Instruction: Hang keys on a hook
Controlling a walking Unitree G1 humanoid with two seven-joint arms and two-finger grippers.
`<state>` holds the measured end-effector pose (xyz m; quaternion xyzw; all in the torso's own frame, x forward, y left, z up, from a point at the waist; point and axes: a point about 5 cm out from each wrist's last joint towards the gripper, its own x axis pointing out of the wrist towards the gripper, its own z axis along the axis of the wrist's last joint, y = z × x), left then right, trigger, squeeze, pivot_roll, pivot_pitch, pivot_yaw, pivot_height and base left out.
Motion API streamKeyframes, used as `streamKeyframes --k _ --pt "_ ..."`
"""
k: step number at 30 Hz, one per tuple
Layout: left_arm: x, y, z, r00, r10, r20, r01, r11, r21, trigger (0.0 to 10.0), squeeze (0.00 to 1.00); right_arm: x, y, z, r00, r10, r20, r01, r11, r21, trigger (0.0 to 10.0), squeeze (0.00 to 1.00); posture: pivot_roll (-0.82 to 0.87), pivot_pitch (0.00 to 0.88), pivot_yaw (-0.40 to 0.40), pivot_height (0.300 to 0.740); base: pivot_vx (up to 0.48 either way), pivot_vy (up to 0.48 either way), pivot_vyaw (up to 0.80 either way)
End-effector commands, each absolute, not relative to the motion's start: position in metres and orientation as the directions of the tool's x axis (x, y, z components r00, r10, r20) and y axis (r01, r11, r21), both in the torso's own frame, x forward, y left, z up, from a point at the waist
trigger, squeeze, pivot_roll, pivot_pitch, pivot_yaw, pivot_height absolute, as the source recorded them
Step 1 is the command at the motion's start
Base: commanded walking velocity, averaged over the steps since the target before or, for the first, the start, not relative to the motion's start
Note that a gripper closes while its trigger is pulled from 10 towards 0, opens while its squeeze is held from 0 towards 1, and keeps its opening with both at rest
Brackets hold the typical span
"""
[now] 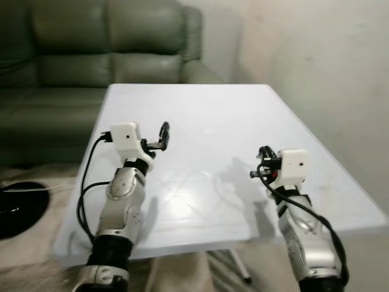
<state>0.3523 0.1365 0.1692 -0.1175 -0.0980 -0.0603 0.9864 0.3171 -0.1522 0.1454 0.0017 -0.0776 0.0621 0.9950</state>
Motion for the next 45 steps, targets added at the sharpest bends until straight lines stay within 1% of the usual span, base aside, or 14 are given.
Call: streamKeyframes --k 1,20,25,28,30,32,35,38,45 --pt "0.3511 0.1343 0.1699 0.973 -0.096 0.209 0.144 0.963 -0.226 10.0 0.00 0.3171 -0.1557 0.1443 0.983 0.107 0.149 -0.107 0.994 -0.011 10.0 0.00 0.03 0.000 -0.035 0.740 0.000 0.000 -0.73" --pt "0.3492 0.1346 0.1662 0.976 -0.085 0.198 0.131 0.965 -0.229 10.0 0.00 0.3163 -0.1565 0.1448 0.983 0.109 0.151 -0.108 0.994 -0.015 10.0 0.00 0.03 0.000 -0.045 0.740 0.000 0.000 -0.73" --pt "0.3483 0.1342 0.1667 0.974 -0.092 0.207 0.133 0.972 -0.195 10.0 0.00 0.3163 -0.1567 0.1446 0.983 0.109 0.151 -0.108 0.994 -0.017 10.0 0.00 0.03 0.000 -0.046 0.740 0.000 0.000 -0.73" --pt "0.3479 0.1333 0.1671 0.972 -0.102 0.213 0.147 0.968 -0.204 10.0 0.00 0.3164 -0.1567 0.1447 0.982 0.110 0.151 -0.108 0.994 -0.018 10.0 0.00 0.03 0.000 -0.048 0.740 0.000 0.000 -0.73" --pt "0.3478 0.1343 0.1673 0.973 -0.096 0.210 0.133 0.976 -0.170 10.0 0.00 0.3165 -0.1567 0.1449 0.982 0.110 0.151 -0.109 0.994 -0.019 10.0 0.00 0.03 0.000 -0.048 0.740 0.000 -0.377 -0.73" --pt "0.3474 0.1323 0.1678 0.970 -0.102 0.220 0.149 0.966 -0.213 10.0 0.00 0.3166 -0.1567 0.1450 0.982 0.112 0.152 -0.110 0.994 -0.020 10.0 0.00 0.03 0.000 -0.049 0.740 0.000 -0.480 -0.73" --pt "0.3473 0.1312 0.1680 0.970 -0.098 0.223 0.155 0.955 -0.252 10.0 0.00 0.3167 -0.1569 0.1452 0.982 0.111 0.151 -0.109 0.994 -0.021 10.0 0.00 0.03 0.000 -0.049 0.740 0.000 0.000 -0.73" --pt "0.3470 0.1311 0.1674 0.973 -0.095 0.211 0.143 0.964 -0.226 10.0 0.00 0.3165 -0.1574 0.1453 0.982 0.111 0.151 -0.109 0.994 -0.023 10.0 0.00 0.03 0.000 -0.052 0.740 0.000 0.000 -0.73" --pt "0.3467 0.1310 0.1661 0.974 -0.093 0.204 0.142 0.961 -0.238 10.0 0.00 0.3163 -0.1582 0.1454 0.982 0.111 0.150 -0.109 0.994 -0.024 10.0 0.00 0.03 0.000 -0.056 0.740 0.000 0.000 -0.73"
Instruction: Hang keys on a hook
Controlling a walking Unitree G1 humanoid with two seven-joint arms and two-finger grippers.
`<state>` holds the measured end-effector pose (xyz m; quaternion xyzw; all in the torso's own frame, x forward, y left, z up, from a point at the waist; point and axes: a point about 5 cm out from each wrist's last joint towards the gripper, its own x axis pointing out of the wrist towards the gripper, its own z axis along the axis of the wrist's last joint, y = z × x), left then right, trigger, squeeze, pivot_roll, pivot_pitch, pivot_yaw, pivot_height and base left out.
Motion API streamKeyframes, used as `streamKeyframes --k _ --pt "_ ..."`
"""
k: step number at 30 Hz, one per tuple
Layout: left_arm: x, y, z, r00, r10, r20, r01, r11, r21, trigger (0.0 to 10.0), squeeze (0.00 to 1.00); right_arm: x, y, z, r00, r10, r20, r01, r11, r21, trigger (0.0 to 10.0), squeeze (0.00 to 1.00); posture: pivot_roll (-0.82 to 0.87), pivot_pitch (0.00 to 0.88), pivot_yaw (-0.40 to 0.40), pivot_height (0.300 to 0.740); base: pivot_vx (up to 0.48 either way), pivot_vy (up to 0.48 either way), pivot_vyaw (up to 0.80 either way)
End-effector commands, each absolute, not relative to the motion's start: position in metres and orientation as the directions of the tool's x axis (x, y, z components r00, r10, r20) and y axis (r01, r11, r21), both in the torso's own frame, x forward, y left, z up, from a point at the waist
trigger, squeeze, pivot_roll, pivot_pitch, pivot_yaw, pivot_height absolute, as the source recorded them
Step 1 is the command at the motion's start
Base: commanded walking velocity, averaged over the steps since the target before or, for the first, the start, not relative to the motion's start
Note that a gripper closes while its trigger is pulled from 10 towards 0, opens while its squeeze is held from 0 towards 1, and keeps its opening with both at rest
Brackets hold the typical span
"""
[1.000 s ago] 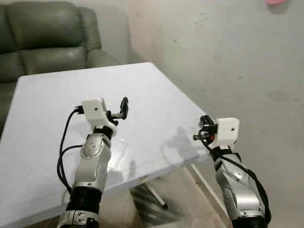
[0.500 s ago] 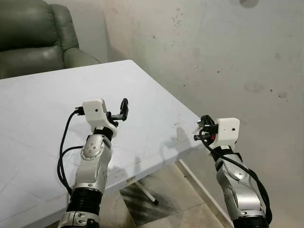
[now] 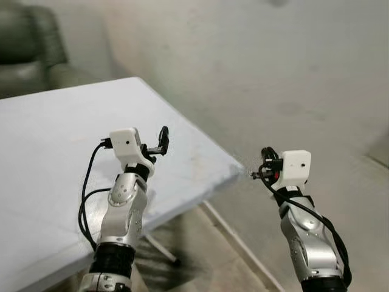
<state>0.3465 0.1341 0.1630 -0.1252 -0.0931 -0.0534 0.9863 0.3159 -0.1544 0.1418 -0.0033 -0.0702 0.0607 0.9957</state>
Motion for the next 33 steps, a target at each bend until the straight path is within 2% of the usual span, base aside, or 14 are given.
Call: streamKeyframes --k 1,17,22,27,29,33 --pt "0.3465 0.1308 0.1660 0.975 -0.093 0.204 0.142 0.960 -0.240 10.0 0.00 0.3163 -0.1584 0.1455 0.983 0.111 0.149 -0.108 0.994 -0.025 10.0 0.00 0.03 0.000 -0.057 0.740 0.000 0.000 -0.73" --pt "0.3451 0.1309 0.1637 0.977 -0.086 0.193 0.133 0.960 -0.245 10.0 0.00 0.3173 -0.1600 0.1471 0.983 0.108 0.150 -0.105 0.994 -0.028 10.0 0.00 0.03 0.000 -0.065 0.740 0.000 0.000 -0.73" --pt "0.3454 0.1307 0.1646 0.977 -0.096 0.189 0.135 0.969 -0.208 10.0 0.00 0.3177 -0.1602 0.1483 0.983 0.106 0.152 -0.103 0.994 -0.028 10.0 0.00 0.03 0.000 -0.065 0.740 0.000 0.000 -0.73" --pt "0.3452 0.1304 0.1661 0.974 -0.100 0.204 0.141 0.970 -0.197 10.0 0.00 0.3178 -0.1602 0.1484 0.983 0.106 0.152 -0.103 0.994 -0.028 10.0 0.00 0.03 0.000 -0.065 0.740 0.000 -0.480 -0.73" --pt "0.3462 0.1291 0.1648 0.979 -0.086 0.184 0.133 0.957 -0.260 10.0 0.00 0.3178 -0.1606 0.1486 0.983 0.104 0.152 -0.101 0.994 -0.029 10.0 0.00 0.03 0.000 -0.064 0.740 0.000 0.000 -0.73" --pt "0.3464 0.1285 0.1641 0.981 -0.085 0.176 0.128 0.959 -0.252 10.0 0.00 0.3178 -0.1605 0.1489 0.983 0.104 0.153 -0.101 0.994 -0.029 10.0 0.00 0.03 0.000 -0.063 0.740 0.000 0.000 -0.73"
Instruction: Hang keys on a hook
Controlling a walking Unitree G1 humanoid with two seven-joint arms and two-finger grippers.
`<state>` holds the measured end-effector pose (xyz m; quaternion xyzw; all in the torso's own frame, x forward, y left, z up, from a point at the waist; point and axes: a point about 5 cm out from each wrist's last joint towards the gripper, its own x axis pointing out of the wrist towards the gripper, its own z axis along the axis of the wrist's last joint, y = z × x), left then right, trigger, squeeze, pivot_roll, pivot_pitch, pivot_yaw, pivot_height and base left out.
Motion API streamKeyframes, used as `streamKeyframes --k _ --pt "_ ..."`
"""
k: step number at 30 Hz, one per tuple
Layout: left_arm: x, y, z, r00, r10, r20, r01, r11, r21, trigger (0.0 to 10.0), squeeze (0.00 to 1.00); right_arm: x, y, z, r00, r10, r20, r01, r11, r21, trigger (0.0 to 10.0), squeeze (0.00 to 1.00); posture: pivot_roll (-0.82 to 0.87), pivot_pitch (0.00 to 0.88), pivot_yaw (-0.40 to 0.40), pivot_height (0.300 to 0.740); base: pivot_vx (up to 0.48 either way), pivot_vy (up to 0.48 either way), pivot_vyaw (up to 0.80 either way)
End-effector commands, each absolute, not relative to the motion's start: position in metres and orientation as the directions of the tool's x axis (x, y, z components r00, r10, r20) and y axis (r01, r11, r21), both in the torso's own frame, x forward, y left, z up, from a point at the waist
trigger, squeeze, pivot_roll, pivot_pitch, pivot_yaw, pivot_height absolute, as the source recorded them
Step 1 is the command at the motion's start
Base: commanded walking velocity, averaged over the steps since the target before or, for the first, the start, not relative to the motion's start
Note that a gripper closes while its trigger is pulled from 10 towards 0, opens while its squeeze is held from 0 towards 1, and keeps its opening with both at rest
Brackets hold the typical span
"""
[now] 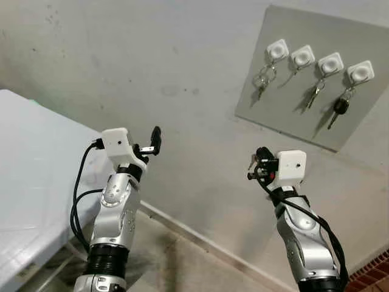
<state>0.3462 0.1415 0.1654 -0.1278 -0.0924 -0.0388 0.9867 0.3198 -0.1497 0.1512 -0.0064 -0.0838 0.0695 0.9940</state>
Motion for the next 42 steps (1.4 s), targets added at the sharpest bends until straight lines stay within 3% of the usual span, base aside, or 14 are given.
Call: streamKeyframes --k 1,7,28,42 --pt "0.346 0.128 0.164 0.982 -0.084 0.170 0.125 0.960 -0.251 10.0 0.00 0.318 -0.160 0.149 0.983 0.104 0.153 -0.101 0.994 -0.029 10.0 0.00 0.03 0.000 -0.063 0.740 0.000 0.000 -0.73" --pt "0.346 0.127 0.163 0.982 -0.085 0.166 0.125 0.961 -0.248 10.0 0.00 0.318 -0.160 0.150 0.980 0.102 0.170 -0.101 0.995 -0.010 10.0 0.00 0.03 0.000 -0.064 0.740 0.000 0.000 -0.72" --pt "0.342 0.116 0.158 0.992 -0.064 0.104 0.088 0.966 -0.245 10.0 0.00 0.314 -0.158 0.153 0.971 0.157 0.181 -0.158 0.987 -0.012 10.0 0.00 0.02 0.000 -0.062 0.740 0.000 0.000 0.00" --pt "0.334 0.119 0.173 0.976 -0.105 0.191 0.148 0.962 -0.231 10.0 0.00 0.311 -0.173 0.175 0.945 0.200 0.260 -0.201 0.979 -0.023 10.0 0.00 0.02 0.000 -0.054 0.740 0.021 0.000 0.00"
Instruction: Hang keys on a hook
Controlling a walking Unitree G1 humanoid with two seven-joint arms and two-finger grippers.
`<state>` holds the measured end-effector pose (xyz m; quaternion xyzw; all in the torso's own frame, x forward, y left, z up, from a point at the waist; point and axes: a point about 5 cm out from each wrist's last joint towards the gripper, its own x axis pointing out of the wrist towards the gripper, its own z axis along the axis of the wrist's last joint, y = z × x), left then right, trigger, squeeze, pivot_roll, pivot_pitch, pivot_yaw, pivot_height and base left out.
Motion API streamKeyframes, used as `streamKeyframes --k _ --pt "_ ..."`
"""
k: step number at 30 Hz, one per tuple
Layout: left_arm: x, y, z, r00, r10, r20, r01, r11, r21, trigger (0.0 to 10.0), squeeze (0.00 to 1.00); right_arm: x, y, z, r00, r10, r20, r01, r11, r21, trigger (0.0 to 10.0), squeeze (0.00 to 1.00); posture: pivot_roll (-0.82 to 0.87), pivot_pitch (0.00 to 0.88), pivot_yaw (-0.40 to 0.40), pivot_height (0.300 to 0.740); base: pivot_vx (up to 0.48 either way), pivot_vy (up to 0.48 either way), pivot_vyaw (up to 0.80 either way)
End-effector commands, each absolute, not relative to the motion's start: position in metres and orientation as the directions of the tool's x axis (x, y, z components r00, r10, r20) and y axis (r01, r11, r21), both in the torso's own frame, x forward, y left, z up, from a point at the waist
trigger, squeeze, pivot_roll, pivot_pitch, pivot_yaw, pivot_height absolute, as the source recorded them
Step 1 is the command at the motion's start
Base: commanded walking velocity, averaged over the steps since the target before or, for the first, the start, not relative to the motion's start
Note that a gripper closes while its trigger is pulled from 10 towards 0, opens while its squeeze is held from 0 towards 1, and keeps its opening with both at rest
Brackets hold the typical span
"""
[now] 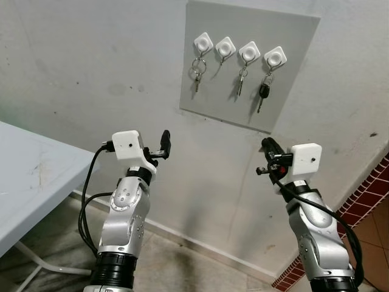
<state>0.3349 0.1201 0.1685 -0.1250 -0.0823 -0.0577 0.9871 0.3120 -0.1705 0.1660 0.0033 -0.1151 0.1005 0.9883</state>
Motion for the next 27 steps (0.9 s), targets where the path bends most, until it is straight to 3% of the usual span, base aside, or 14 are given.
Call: streamKeyframes --k 1,16,27 --pt "0.3343 0.1200 0.1740 0.975 -0.104 0.197 0.149 0.962 -0.229 10.0 0.00 0.3111 -0.1731 0.1763 0.943 0.205 0.263 -0.206 0.978 -0.026 10.0 0.00 0.02 0.000 -0.054 0.740 0.289 0.000 0.00" --pt "0.3335 0.1252 0.1785 0.977 -0.078 0.199 0.128 0.960 -0.249 10.0 0.00 0.3122 -0.1752 0.1795 0.937 0.229 0.265 -0.224 0.973 -0.050 10.0 0.00 0.03 0.000 -0.060 0.740 0.381 0.000 0.00" --pt "0.3305 0.1220 0.1777 0.978 -0.053 0.201 0.104 0.961 -0.256 10.0 0.00 0.3111 -0.1752 0.1770 0.935 0.253 0.249 -0.244 0.968 -0.066 10.0 0.00 0.03 0.000 -0.066 0.740 0.000 0.000 0.00"
